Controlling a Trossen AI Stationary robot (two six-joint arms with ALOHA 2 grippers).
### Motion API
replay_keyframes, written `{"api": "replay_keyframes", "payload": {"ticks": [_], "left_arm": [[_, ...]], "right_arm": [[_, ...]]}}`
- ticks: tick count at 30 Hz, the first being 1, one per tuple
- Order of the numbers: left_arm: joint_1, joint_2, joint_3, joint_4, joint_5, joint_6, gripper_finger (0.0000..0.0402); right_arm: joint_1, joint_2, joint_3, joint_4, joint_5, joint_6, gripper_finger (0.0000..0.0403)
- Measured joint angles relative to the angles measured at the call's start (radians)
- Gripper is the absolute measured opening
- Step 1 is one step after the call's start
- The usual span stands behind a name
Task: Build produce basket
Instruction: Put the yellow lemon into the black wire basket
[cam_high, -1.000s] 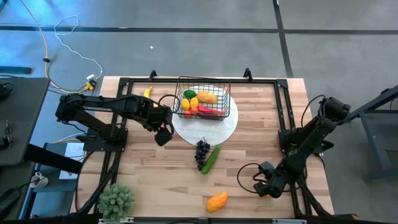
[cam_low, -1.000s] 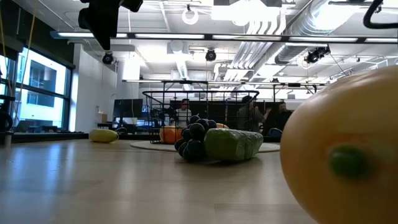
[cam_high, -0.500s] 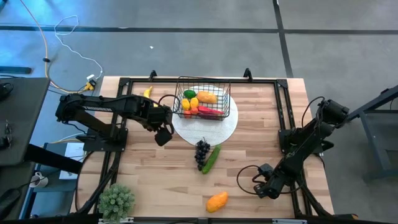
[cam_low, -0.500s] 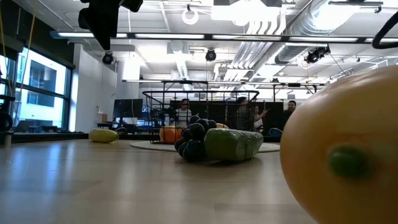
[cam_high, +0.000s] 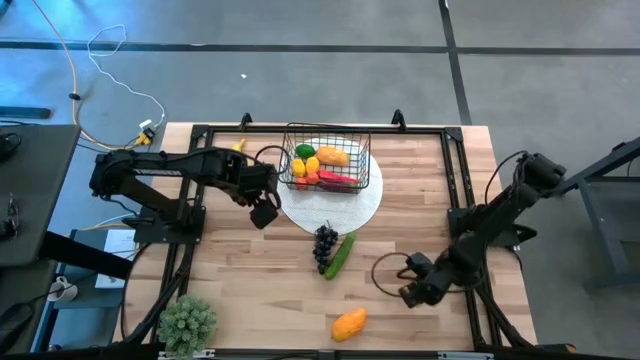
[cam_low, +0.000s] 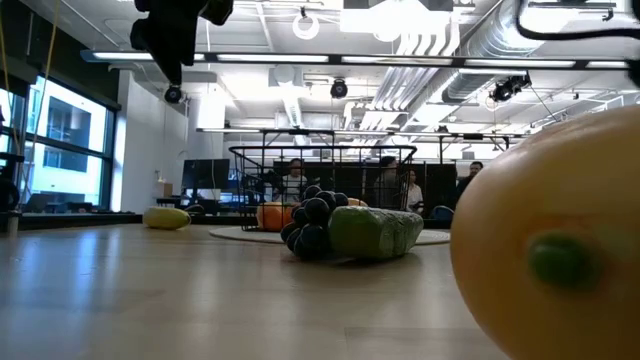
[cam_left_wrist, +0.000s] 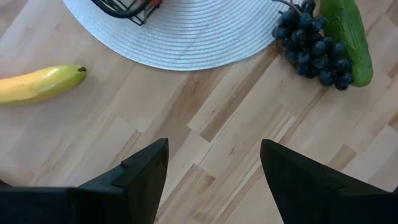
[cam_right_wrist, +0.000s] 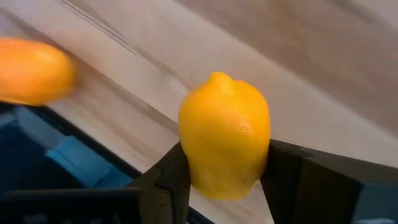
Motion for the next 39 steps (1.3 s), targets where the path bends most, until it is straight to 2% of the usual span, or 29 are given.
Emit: {"api": "replay_keyframes", "payload": {"ticks": [14, 26, 33, 39], "left_arm": [[0.118, 0.0, 0.0, 0.005, -0.053, 0.105, 0.0243], [0.278, 0.0, 0.0, 0.035, -0.119, 0.242, 0.0243], [0.386, 0.0, 0.0, 0.081, -0.124, 0.273, 0.0243], [0.458, 0.0, 0.0, 0.169, -0.124, 0.334, 0.0243]], "right_arm": [[-0.351, -0.186, 0.001, 0.069, 0.068, -0.418, 0.0126], [-0.68, -0.213, 0.001, 0.38, 0.015, -0.752, 0.0127], [-0.841, -0.213, 0.001, 0.477, 0.014, -0.849, 0.0128], [-0.964, -0.213, 0.004, 0.65, 0.018, -0.914, 0.0128]]}}
